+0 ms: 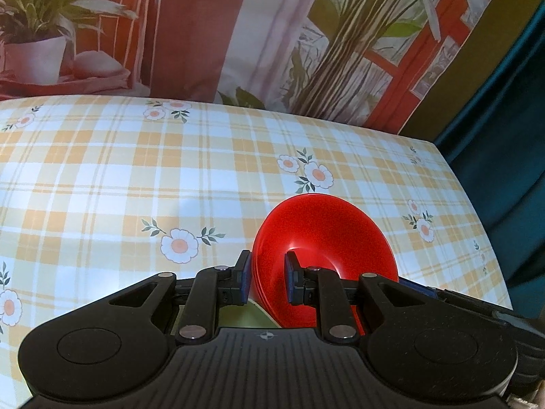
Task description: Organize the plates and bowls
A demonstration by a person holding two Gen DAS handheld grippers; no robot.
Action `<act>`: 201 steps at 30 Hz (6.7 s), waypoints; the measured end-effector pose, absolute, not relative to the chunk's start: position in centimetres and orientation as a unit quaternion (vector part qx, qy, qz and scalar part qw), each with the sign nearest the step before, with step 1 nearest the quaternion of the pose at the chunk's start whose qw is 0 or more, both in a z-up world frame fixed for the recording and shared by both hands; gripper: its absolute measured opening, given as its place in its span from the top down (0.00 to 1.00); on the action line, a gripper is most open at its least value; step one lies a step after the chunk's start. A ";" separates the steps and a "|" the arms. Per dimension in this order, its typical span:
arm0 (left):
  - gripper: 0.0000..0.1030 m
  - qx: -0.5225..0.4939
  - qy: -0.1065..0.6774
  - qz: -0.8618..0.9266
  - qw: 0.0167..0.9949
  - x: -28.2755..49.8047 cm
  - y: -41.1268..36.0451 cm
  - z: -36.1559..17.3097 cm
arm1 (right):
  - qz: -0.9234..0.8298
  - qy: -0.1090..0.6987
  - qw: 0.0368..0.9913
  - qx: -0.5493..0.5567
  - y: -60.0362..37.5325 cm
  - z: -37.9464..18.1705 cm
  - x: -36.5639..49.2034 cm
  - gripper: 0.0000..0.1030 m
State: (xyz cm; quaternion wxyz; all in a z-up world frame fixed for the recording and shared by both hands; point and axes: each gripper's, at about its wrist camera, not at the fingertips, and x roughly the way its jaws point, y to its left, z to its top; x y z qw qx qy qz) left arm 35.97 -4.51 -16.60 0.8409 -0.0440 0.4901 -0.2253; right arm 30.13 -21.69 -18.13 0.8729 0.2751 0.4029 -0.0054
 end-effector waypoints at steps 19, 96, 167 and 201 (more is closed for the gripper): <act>0.81 -0.040 0.468 -0.245 0.848 33.8 -5.5 -14.0 | -0.032 0.354 0.885 0.300 -23.2 -15.9 27.9 0.81; 0.59 -0.078 0.431 -0.124 0.890 26.3 4.9 -11.7 | 0.082 0.354 0.914 0.179 -12.2 -13.9 27.5 0.77; 0.00 0.079 0.244 -0.049 0.965 5.3 5.9 1.4 | -0.032 0.272 0.961 0.049 -10.5 -0.9 6.1 0.00; 0.00 0.070 0.245 -0.043 0.966 5.5 6.2 1.6 | -0.040 0.269 0.960 0.061 -10.8 -1.2 5.7 0.00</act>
